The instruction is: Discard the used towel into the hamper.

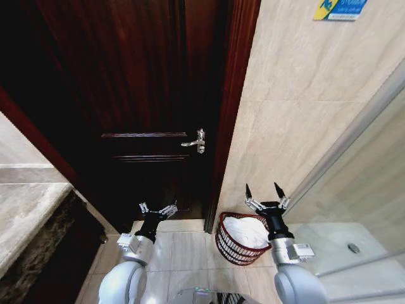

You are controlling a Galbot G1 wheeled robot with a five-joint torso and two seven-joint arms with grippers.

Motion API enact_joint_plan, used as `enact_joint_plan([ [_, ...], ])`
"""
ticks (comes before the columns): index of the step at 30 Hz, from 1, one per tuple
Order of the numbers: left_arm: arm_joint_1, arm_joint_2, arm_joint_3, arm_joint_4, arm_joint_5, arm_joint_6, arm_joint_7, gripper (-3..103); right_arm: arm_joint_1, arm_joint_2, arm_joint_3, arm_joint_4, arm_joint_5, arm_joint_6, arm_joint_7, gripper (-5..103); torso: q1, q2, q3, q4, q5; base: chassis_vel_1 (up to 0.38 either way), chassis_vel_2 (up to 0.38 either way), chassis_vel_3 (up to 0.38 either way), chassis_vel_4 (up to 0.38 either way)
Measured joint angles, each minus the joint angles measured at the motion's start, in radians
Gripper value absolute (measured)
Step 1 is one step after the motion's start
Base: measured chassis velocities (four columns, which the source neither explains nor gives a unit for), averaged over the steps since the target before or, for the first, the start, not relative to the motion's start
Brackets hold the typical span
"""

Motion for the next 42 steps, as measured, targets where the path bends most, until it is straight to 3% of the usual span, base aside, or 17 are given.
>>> enact_joint_plan([
  [42,0.0,0.0,0.0,0.0,0.0,0.0,0.0,100,-0.023,0.005,0.0,0.01,-0.026,0.003,0.008,100,-0.001,-0.002,-0.001,0.0,0.0,0.0,0.0,0.0,0.0],
])
